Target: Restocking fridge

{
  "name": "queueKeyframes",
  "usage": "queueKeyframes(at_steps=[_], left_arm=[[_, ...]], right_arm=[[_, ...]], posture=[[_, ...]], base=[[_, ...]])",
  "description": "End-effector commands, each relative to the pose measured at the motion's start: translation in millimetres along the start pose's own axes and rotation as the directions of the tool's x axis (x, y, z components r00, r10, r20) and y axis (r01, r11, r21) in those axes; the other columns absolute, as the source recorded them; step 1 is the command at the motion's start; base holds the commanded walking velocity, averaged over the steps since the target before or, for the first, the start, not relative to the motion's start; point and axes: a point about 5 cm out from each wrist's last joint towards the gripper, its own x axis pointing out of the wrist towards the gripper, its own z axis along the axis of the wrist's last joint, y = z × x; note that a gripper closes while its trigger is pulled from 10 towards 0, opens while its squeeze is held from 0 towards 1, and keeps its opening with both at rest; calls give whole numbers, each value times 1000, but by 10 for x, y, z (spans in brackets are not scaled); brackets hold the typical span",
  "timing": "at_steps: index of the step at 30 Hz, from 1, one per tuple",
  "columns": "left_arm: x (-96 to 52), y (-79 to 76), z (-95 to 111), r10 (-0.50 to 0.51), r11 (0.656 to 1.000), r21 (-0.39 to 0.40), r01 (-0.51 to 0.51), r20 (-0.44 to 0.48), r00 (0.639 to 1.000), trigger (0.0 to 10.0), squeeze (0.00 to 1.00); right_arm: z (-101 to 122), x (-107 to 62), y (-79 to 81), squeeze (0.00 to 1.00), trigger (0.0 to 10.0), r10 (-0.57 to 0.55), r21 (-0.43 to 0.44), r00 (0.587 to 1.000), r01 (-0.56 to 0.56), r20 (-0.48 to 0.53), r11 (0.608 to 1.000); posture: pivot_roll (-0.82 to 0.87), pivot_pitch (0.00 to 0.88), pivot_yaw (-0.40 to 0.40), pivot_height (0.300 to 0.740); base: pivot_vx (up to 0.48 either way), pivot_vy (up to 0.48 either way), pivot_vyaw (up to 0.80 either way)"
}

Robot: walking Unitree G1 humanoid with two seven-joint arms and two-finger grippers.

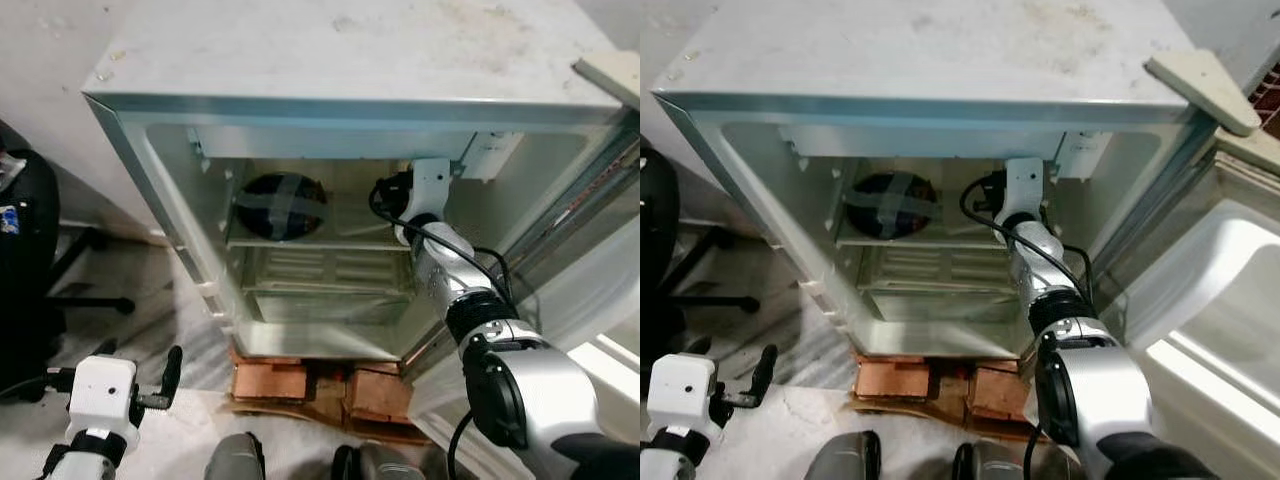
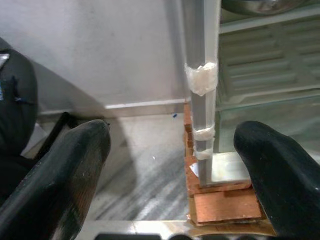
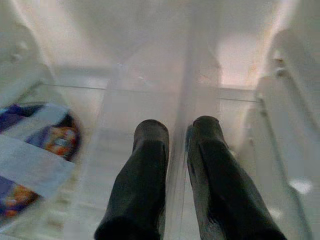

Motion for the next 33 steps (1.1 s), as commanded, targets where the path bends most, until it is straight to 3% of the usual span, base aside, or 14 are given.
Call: queueKeyframes(at_steps=[1, 9, 13, 17, 25, 33], left_arm=[[1, -10, -7, 9, 1000, -9, -9, -11, 1000, 10000, 0], [122, -98, -3, 8, 1000, -21, -8, 3, 1000, 10000, 0], [236, -152, 9, 7, 999, -34, -6, 19, 1000, 10000, 0], [285, -170, 18, 5, 999, -36, -4, 30, 1000, 10000, 0], [472, -135, 8, 76, 996, -40, -75, 27, 997, 10000, 0], [665, -177, 32, 62, 997, -44, -61, 44, 997, 10000, 0]], right_arm=[[77, 23, -24, 1000, 10000, -12, -54, 1000, 13, 24, 998], [36, -15, -55, 1000, 10000, 11, -251, 999, 1, 46, 968], [31, -35, -84, 1000, 10000, 66, -376, 997, -47, 38, 926], [78, -37, -103, 1000, 10000, 81, -421, 995, -48, 62, 906], [-98, -179, -40, 1000, 10000, 231, -337, 970, -192, 79, 922], [-197, -550, 101, 1000, 10000, 300, -180, 927, -263, 224, 948]], posture=[[241, 218, -44, 740], [210, 182, -63, 740], [186, 154, -69, 740], [182, 144, -70, 740], [153, 77, -92, 740], [91, 19, -57, 740]], base=[[0, 0, 0], [0, 0, 0], [0, 0, 0], [0, 0, 0], [0, 0, 0], [0, 0, 0]])
